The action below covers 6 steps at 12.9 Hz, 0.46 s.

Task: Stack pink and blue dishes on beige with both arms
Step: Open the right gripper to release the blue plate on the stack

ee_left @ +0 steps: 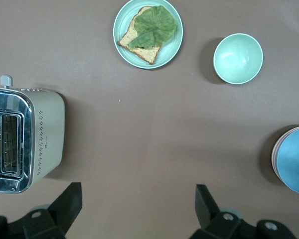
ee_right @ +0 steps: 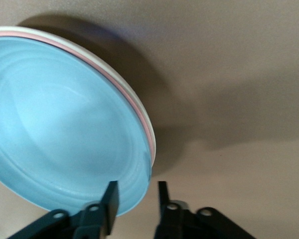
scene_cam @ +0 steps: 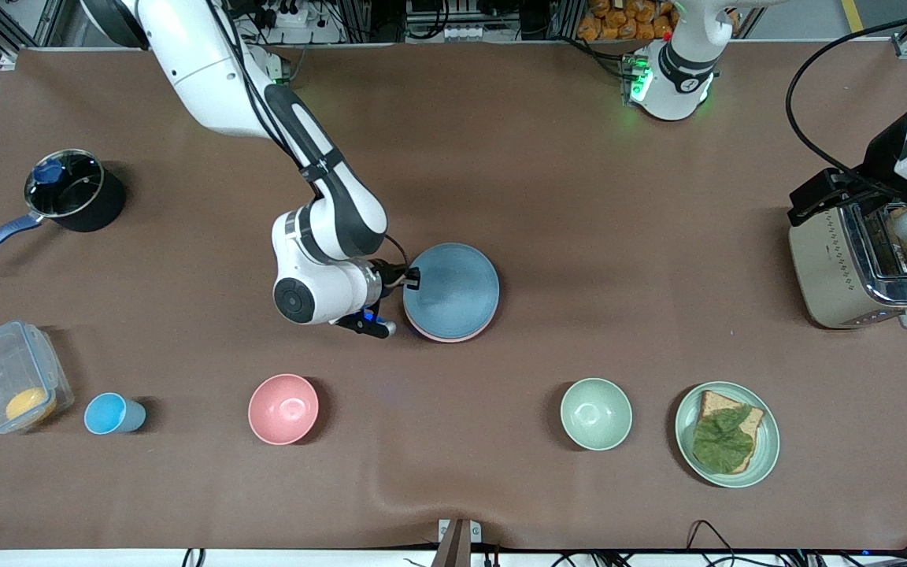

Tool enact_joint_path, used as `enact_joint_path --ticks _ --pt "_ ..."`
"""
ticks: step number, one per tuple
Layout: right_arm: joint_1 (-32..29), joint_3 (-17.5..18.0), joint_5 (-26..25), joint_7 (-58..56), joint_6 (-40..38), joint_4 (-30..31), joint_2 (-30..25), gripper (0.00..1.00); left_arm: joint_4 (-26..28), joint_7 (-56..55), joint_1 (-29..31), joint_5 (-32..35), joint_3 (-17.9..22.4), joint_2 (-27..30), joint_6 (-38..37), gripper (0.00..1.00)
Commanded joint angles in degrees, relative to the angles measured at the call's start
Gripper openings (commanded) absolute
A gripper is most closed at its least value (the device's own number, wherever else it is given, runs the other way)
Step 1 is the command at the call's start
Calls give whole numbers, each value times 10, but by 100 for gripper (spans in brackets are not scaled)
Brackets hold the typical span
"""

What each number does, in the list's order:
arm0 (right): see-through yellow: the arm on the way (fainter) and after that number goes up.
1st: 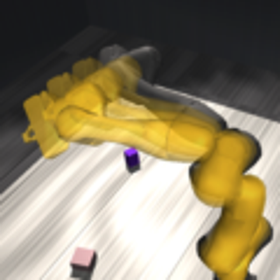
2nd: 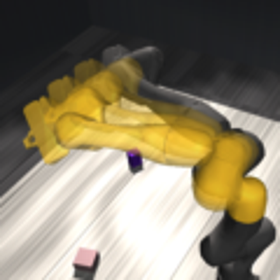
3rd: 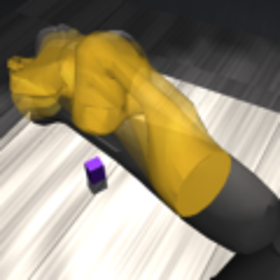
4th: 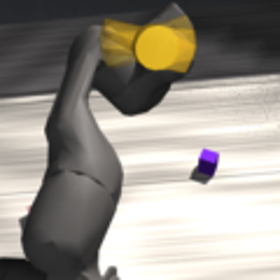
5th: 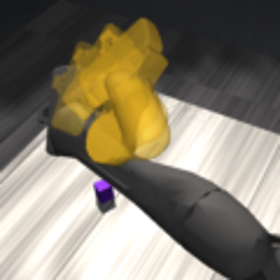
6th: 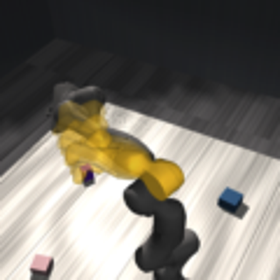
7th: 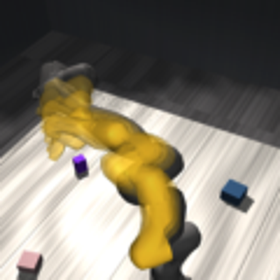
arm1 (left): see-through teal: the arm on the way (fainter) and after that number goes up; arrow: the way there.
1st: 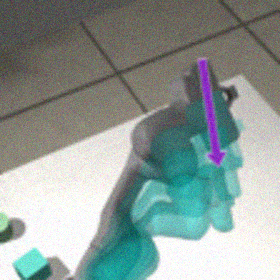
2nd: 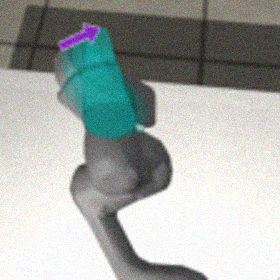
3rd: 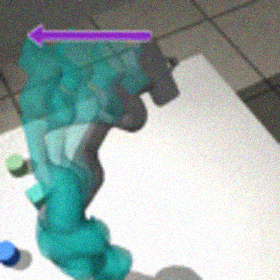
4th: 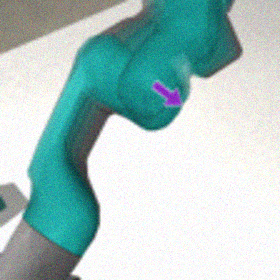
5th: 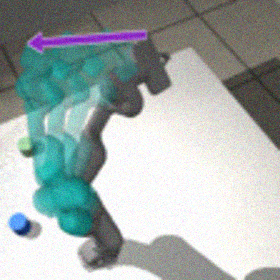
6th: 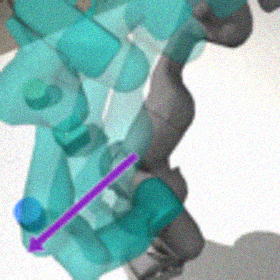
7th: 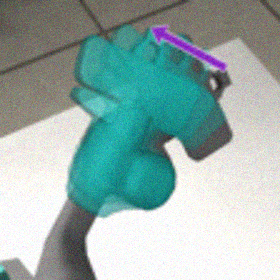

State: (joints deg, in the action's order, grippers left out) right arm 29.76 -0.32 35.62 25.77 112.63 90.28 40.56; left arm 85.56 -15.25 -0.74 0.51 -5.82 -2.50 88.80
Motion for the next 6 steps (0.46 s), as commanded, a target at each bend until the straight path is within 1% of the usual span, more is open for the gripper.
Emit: enact_joint_path --ticks 1,3,5,6 --pt "-4 -4 9 3 -7 -15 2 100 -5 14 0 -11 0 0 -8 100" --pt "-14 -7 3 2 -10 -19 -4 100 -6 15 2 -14 -1 0 -7 100" --pt "-36 -8 2 1 -14 -27 -9 100 -6 15 3 -15 -1 0 -7 100" --pt "-48 -13 -7 1 -31 -30 -14 100 -6 15 3 -15 -1 0 -7 100"
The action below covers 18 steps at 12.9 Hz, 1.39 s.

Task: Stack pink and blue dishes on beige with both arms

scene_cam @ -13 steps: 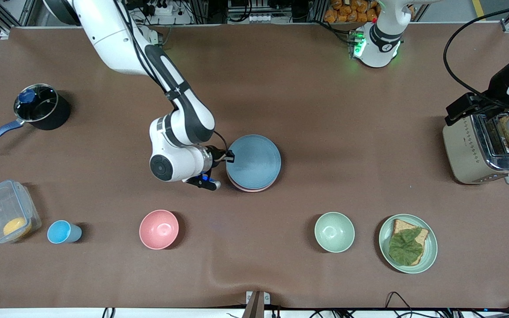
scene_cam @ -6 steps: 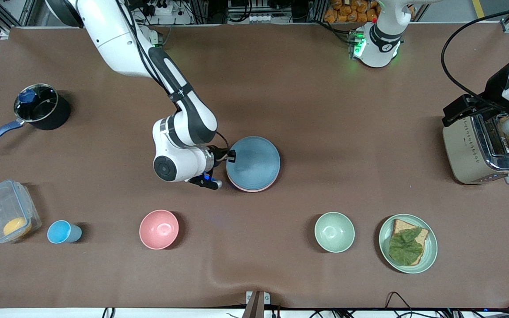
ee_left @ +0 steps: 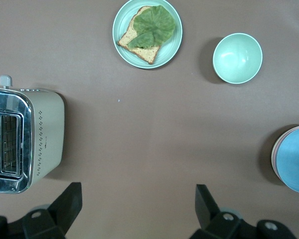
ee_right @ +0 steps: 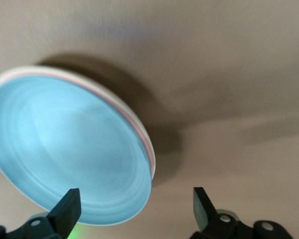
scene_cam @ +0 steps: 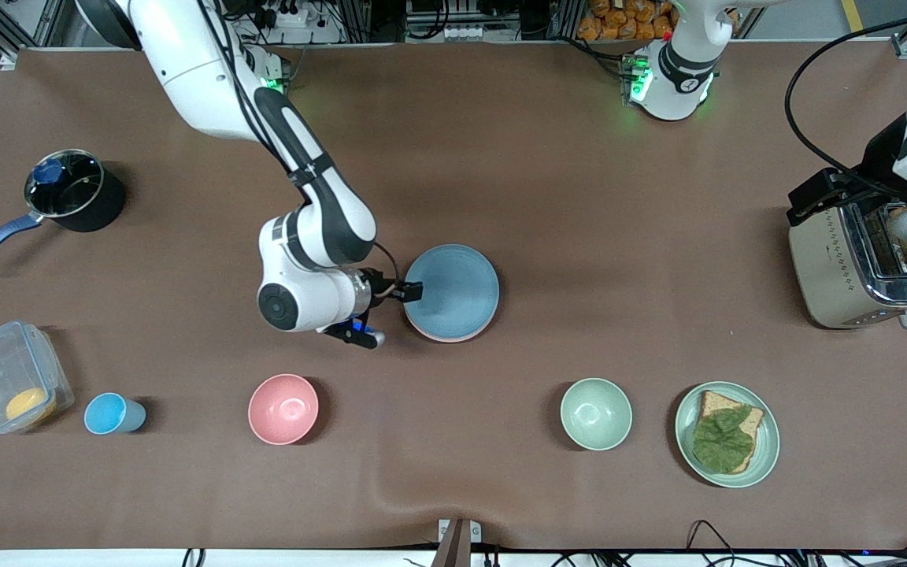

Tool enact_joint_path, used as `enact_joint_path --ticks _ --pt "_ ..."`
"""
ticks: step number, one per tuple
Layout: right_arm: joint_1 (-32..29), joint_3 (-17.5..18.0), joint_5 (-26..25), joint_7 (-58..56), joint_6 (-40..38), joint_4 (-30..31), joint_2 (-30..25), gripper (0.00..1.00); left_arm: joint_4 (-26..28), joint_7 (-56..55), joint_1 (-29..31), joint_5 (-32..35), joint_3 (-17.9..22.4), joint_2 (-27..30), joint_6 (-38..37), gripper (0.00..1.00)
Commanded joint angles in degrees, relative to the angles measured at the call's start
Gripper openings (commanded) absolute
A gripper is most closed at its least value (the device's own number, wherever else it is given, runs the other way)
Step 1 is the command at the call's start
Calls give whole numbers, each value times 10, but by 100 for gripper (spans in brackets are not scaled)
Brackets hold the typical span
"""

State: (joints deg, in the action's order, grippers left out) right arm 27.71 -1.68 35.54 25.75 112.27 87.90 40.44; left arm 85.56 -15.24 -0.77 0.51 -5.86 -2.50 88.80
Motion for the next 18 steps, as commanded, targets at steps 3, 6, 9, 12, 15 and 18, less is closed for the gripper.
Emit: enact_joint_path --ticks 3,6,9,12,15,18 --pt "-70 -4 -67 -1 -115 -60 -21 100 -6 10 0 -15 0 0 -7 100" --pt "-111 -4 -112 -5 -192 -84 -34 100 -6 6 1 -16 -8 1 -7 100" --pt "-150 -4 -145 -45 -204 -84 -69 100 -8 11 -1 -13 -9 0 -7 100" --pt "-188 -10 -198 -83 -212 -84 -107 100 -14 11 0 -8 -7 0 -8 100" --pt "-228 -10 -249 -88 -218 -70 -152 100 -14 11 6 -6 -7 1 -8 100" --pt "-258 -10 -299 -139 -221 -37 -233 100 -14 11 7 -4 -8 2 -9 100"
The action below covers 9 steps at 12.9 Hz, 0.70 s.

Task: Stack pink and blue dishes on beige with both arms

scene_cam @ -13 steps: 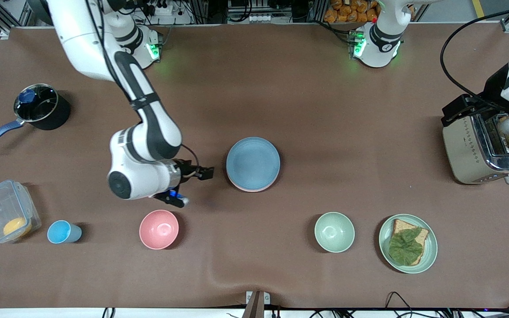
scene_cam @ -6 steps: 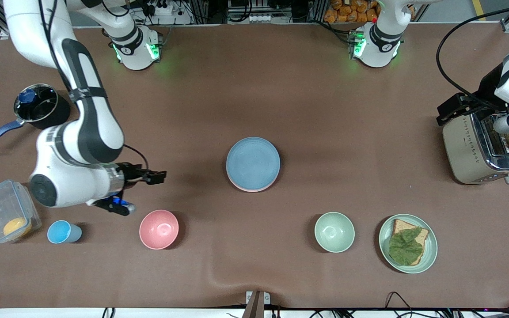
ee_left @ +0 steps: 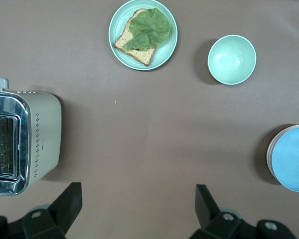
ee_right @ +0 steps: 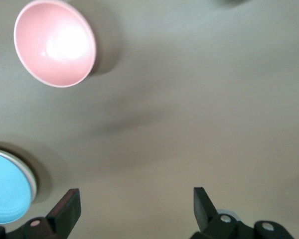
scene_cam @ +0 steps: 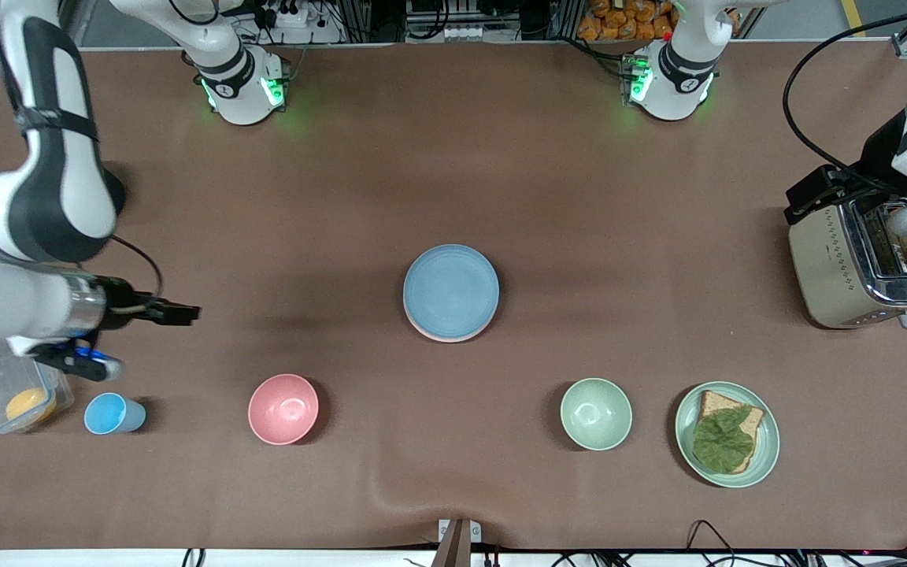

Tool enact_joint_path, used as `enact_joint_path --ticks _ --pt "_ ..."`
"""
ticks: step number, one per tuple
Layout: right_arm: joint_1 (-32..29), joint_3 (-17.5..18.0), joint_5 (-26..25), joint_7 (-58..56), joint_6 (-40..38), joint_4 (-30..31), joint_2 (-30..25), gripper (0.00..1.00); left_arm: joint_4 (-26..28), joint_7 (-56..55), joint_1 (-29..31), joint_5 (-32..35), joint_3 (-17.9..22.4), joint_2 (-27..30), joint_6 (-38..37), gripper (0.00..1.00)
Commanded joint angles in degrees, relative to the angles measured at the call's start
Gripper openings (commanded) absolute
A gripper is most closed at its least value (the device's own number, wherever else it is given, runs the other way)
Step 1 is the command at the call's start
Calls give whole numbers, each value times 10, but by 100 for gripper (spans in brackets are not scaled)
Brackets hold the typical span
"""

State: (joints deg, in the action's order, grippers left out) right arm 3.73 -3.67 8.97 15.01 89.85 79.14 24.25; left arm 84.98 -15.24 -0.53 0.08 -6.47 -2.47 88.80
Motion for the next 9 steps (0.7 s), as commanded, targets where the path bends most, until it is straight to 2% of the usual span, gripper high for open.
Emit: enact_joint_path --ticks 1,4,7,9 --pt "-27 9 -46 -53 2 55 -92 100 -9 11 5 0 -1 3 -10 100" --pt "-42 10 -68 -61 -9 80 -161 100 -8 11 5 0 1 3 -14 100" --pt "-58 12 -80 -74 -32 79 -195 100 -8 11 5 1 1 3 -18 100" --pt "-61 12 -93 -122 -32 79 -206 100 -8 11 4 11 -2 3 -20 100"
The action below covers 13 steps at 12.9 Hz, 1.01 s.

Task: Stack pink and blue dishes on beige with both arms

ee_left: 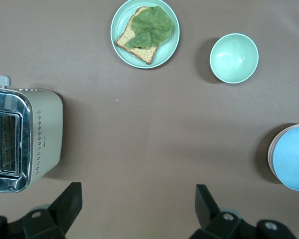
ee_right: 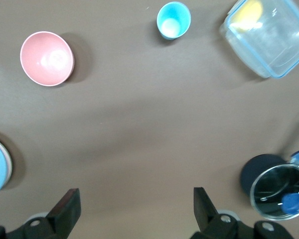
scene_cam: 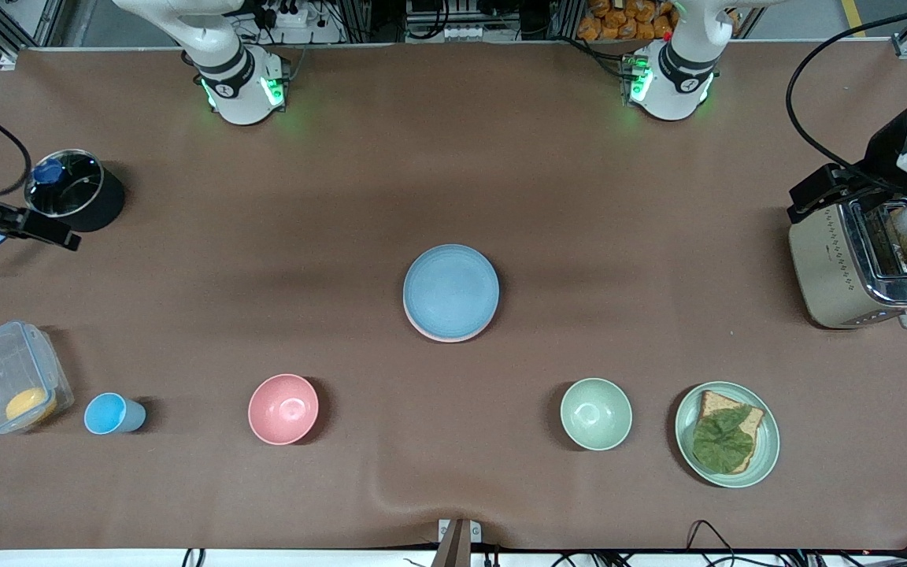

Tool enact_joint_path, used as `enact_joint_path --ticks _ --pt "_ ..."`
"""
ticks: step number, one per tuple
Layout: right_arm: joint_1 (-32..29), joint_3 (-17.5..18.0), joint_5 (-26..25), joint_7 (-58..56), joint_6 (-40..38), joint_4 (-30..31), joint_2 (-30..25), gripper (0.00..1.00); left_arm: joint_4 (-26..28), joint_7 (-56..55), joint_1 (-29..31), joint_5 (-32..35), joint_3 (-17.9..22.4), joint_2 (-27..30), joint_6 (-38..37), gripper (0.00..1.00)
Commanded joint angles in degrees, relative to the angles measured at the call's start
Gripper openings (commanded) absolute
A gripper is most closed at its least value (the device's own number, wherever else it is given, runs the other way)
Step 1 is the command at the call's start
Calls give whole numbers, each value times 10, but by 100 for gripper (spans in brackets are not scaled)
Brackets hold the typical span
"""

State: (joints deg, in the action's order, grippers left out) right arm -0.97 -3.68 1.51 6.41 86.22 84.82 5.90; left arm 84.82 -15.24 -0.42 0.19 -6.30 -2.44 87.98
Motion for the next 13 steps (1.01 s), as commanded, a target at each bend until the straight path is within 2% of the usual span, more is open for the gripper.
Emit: enact_joint_path --ticks 1,13 --pt "-15 13 -19 -43 4 22 -26 100 -6 11 1 19 -4 2 -12 100" --pt "-3 14 -20 -35 -14 16 -19 100 -4 20 -1 21 -7 2 -19 100"
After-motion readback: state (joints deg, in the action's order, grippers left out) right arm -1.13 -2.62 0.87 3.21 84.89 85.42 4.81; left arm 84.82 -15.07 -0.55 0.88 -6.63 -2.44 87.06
